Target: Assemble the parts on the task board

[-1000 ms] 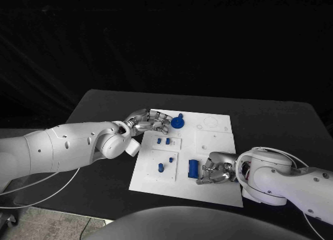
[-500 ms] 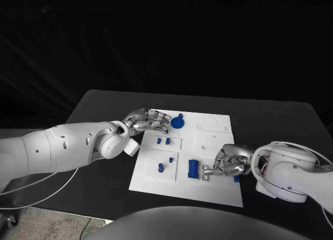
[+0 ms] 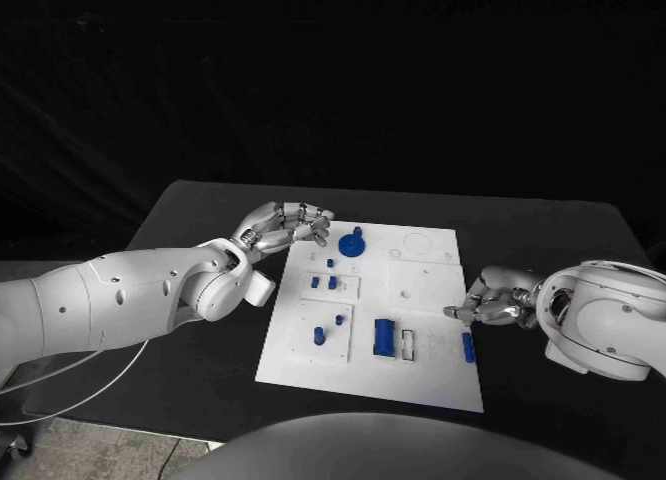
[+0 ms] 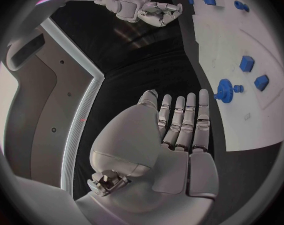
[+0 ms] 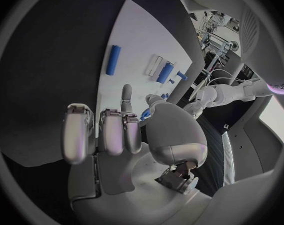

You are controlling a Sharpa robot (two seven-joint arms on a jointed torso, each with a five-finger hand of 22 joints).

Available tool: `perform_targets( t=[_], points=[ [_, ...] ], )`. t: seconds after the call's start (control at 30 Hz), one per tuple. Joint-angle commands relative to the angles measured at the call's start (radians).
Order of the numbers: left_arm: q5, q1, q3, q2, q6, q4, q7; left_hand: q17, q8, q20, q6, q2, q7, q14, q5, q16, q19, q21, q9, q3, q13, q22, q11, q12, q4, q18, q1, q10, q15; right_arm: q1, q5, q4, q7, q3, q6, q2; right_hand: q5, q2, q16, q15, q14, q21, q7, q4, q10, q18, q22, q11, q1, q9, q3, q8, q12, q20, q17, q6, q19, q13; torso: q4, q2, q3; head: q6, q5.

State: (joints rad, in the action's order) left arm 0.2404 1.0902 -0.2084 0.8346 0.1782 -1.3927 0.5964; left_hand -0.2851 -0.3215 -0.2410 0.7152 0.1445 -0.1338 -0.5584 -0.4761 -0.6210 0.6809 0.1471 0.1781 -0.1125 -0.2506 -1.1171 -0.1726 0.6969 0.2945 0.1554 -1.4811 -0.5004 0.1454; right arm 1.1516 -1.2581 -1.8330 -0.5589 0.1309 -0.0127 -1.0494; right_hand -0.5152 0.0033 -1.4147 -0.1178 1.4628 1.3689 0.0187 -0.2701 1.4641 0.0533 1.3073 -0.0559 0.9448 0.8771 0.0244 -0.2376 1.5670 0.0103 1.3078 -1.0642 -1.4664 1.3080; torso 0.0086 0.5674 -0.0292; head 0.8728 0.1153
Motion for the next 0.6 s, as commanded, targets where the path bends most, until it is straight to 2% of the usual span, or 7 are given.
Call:
perform_targets(
  t=[0.03,0.13,0.2,0.4,0.6],
  points=[
    [0.061,-0.001,0.0,-0.002,0.065,-0.002,0.109,0.001,0.001,0.008,-0.001,0.003,0.007,0.009,-0.003,0.004,-0.001,-0.006,-0.002,-0.005,0.002,0.002,0.007,0.007,-0.002,0.0,-0.003,0.0,0.001,-0.007,-0.087,0.01,-0.058,0.003,-0.063,-0.001,-0.044,-0.012,0.007,0.005,0.064,-0.01,-0.003,0.005,0.107,-0.005,0.2,0.003,0.026,0.0,0.013,0.0,0.004,-0.01,0.006,-0.018,-0.034,0.263,-0.0006,0.0,0.0,0.0,-0.003],
    [0.069,-0.001,0.0,-0.003,0.058,-0.001,0.107,0.001,0.002,0.006,-0.002,0.007,0.005,0.011,-0.008,0.002,-0.001,-0.011,-0.004,-0.001,0.003,0.004,0.004,0.007,-0.003,0.001,-0.015,0.003,0.003,-0.016,-0.124,0.017,-0.068,0.004,-0.079,-0.001,-0.063,-0.024,0.009,0.0,0.065,-0.012,-0.008,0.024,0.107,-0.005,0.199,-0.001,0.059,0.016,0.027,-0.011,0.004,-0.007,0.003,-0.027,-0.034,0.263,-0.0004,0.001,-0.0008,0.0,-0.005],
    [0.071,-0.001,0.0,-0.005,0.054,0.001,0.102,0.0,0.004,0.003,-0.003,0.01,0.003,0.01,-0.013,-0.002,0.001,-0.014,-0.005,0.003,0.004,0.005,0.001,0.007,-0.004,0.001,-0.028,0.005,0.007,-0.022,-0.144,0.022,-0.073,0.005,-0.089,0.0,-0.026,-0.028,0.007,-0.003,0.065,-0.011,-0.011,0.025,0.107,-0.005,0.2,-0.003,0.066,0.038,0.031,-0.024,0.004,-0.004,0.004,-0.032,-0.035,0.263,-0.0006,0.001,-0.0008,0.0,-0.007],
    [0.074,-0.001,0.0,-0.007,0.048,0.006,0.085,-0.001,0.006,-0.002,-0.006,0.011,-0.001,0.008,-0.026,-0.008,0.006,-0.02,-0.008,0.013,0.007,0.006,-0.004,0.006,-0.006,0.001,-0.054,0.009,0.011,-0.036,-0.179,0.031,-0.08,0.006,-0.104,0.005,0.028,-0.028,0.002,-0.01,0.067,-0.005,-0.019,0.023,0.107,-0.006,0.202,-0.009,0.071,0.108,0.036,-0.064,0.004,0.003,0.008,-0.032,-0.038,0.263,-0.0002,0.001,-0.0007,0.0,-0.01],
    [0.075,-0.001,0.0,-0.007,0.041,0.009,0.071,-0.002,0.007,-0.006,-0.008,0.011,-0.004,0.001,-0.033,-0.016,0.011,-0.022,-0.01,0.02,0.01,0.005,-0.007,0.005,-0.007,0.001,-0.072,0.011,0.017,-0.045,-0.2,0.035,-0.081,0.006,-0.107,0.012,0.043,-0.028,0.002,-0.012,0.067,-0.001,-0.021,0.023,0.107,-0.007,0.203,-0.011,0.074,0.136,0.038,-0.078,0.004,0.006,0.007,-0.028,-0.04,0.263,0.0004,0.001,-0.0007,0.0,-0.013]
  ],
)
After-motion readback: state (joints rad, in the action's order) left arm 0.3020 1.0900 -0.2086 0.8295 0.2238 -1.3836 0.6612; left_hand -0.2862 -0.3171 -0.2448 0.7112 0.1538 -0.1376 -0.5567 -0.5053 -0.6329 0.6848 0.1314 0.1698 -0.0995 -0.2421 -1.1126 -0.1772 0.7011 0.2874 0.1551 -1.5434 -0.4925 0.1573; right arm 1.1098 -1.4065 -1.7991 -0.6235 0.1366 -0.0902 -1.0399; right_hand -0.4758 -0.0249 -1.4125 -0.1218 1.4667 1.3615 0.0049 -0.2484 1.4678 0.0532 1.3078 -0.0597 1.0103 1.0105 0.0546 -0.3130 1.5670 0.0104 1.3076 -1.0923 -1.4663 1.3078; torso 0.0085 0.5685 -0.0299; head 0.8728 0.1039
